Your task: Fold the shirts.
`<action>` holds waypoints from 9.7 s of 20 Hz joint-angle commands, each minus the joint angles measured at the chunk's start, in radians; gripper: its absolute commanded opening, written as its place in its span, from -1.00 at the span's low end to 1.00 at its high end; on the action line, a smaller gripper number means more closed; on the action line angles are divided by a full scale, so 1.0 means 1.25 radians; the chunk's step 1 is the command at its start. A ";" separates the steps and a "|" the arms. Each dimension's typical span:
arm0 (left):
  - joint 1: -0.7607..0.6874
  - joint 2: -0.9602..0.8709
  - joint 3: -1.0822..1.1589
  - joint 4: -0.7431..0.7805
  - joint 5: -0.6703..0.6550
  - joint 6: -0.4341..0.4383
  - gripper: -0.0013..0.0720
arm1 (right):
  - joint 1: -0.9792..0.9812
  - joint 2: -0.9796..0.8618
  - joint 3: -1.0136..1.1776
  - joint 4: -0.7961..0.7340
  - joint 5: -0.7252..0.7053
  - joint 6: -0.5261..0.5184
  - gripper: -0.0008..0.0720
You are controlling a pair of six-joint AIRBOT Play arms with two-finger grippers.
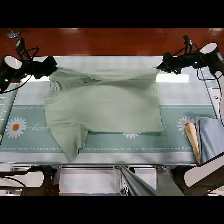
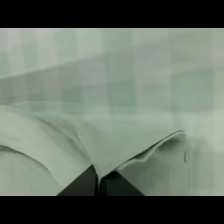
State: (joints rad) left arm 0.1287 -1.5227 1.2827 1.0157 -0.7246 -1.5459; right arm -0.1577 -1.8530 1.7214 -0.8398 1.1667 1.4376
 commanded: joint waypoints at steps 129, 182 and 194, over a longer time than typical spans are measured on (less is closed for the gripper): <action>-0.031 0.250 -0.176 -0.242 -0.356 0.369 -0.89 | 0.055 0.040 -0.176 0.002 0.059 0.053 -0.91; 0.166 0.825 -0.440 -0.072 -0.258 0.096 -0.89 | 0.597 -0.038 0.096 -0.043 -0.074 0.200 0.34; 0.166 0.783 -0.525 -0.101 -0.236 0.097 -0.89 | 0.179 0.574 -0.438 -0.417 0.100 0.222 0.75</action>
State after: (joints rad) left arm 0.3355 -0.5381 0.6437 0.8951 -1.0233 -1.4258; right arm 0.1665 -1.4143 1.5265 -1.1889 1.4418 1.6211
